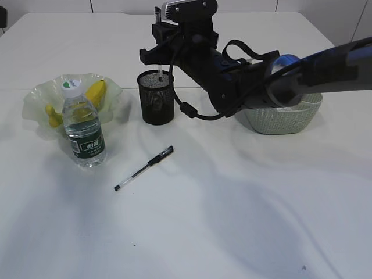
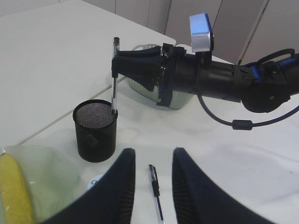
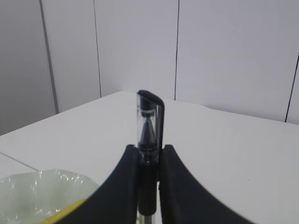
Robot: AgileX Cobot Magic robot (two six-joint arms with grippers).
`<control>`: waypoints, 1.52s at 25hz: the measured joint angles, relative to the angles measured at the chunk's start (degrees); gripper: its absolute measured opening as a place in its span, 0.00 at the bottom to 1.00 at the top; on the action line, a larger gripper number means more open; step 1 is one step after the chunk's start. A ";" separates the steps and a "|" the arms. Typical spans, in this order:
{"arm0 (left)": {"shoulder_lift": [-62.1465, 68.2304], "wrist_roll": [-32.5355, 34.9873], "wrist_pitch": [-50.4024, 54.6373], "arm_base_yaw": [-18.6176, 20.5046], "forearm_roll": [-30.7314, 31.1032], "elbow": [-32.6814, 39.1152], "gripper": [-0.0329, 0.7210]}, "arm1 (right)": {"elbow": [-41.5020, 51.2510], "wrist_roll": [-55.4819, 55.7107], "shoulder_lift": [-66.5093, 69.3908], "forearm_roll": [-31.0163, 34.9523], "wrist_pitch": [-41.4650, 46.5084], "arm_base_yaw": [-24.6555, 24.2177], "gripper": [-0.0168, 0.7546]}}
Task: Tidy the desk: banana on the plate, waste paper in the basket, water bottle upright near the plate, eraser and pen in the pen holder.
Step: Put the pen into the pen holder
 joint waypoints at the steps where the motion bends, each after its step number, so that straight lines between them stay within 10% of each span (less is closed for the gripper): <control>1: 0.00 0.00 0.00 0.00 0.00 0.00 0.28 | -0.23 0.00 0.38 -0.38 -0.10 0.00 0.10; 38: 0.00 0.00 0.00 0.00 0.00 0.00 0.28 | -1.28 -0.22 5.00 0.10 -3.17 0.00 0.10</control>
